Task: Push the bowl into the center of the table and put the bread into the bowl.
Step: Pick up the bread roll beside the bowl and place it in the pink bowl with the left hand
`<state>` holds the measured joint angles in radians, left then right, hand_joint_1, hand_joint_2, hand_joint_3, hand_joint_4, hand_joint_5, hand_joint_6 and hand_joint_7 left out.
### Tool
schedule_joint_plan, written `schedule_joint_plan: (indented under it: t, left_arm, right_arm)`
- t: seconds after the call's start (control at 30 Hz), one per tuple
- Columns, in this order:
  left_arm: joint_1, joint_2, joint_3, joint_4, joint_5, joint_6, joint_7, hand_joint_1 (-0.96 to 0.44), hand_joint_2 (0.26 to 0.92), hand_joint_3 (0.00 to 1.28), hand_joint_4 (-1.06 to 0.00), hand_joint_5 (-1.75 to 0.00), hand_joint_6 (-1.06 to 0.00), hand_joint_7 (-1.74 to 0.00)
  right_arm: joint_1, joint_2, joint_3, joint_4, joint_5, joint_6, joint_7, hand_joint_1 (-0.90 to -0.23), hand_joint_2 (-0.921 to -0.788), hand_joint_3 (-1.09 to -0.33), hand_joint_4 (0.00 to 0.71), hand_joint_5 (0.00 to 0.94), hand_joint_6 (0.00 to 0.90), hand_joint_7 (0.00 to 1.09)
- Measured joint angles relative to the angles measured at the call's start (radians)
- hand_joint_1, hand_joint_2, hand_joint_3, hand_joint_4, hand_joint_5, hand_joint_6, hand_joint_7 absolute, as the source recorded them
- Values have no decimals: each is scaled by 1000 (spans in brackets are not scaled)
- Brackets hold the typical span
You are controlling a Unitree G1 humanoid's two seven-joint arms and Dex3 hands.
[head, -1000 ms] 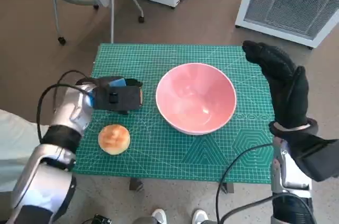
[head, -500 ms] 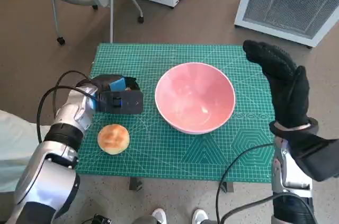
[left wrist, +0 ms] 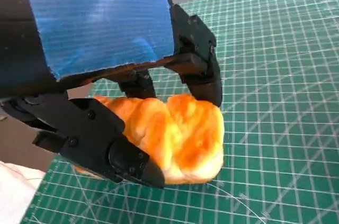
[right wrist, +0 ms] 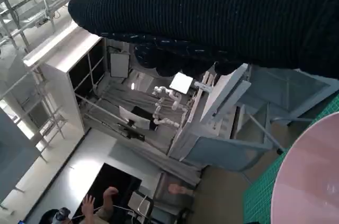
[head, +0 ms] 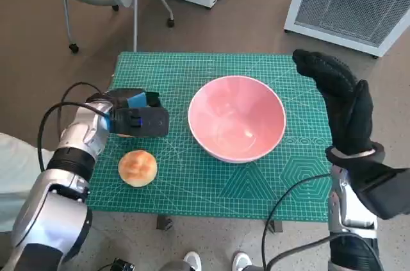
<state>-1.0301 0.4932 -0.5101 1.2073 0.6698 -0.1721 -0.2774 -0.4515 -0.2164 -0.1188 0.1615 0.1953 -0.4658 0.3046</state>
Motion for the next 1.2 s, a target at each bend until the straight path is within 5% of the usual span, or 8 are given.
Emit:
schedule_joint_plan:
  t: [0.67, 0.93, 1.2]
  left_arm:
    - [104, 119, 264, -690, -173, -2, -54, 1, 920, 36, -751, -1109, -639, -1140]
    - [165, 51, 265, -969, -169, -11, -22, 0, 920, 31, -765, -1084, -635, -1153]
    - [173, -14, 235, -1027, -171, -12, -56, 1, 920, 40, -761, -1098, -619, -1160]
  right_arm:
    - [-2, 13, 0, 2, 26, -11, 7, -603, -921, -747, 244, 3, -1, 605]
    - [-1, 29, 8, 2, 24, -18, 7, -601, -921, -761, 235, 0, -1, 581]
    - [10, 32, 7, 2, 26, -22, 12, -603, -921, -769, 234, 0, -1, 557]
